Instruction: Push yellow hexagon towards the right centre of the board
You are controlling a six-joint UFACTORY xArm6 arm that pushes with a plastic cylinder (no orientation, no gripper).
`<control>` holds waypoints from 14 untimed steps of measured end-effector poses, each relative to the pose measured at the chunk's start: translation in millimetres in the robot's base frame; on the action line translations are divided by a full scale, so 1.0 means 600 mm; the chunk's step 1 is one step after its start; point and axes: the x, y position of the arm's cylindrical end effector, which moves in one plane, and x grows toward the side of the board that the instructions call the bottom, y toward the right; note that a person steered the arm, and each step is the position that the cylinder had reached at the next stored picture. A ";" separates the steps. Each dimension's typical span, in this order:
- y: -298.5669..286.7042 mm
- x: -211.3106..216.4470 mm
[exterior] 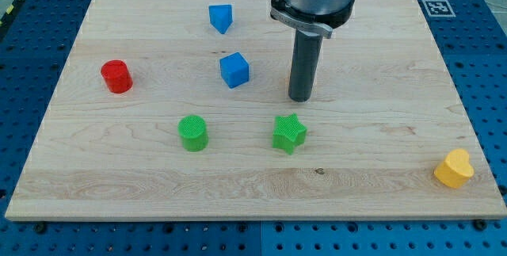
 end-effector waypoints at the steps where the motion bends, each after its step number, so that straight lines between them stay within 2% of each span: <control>1: -0.018 0.000; 9: -0.096 -0.024; 14: -0.067 -0.081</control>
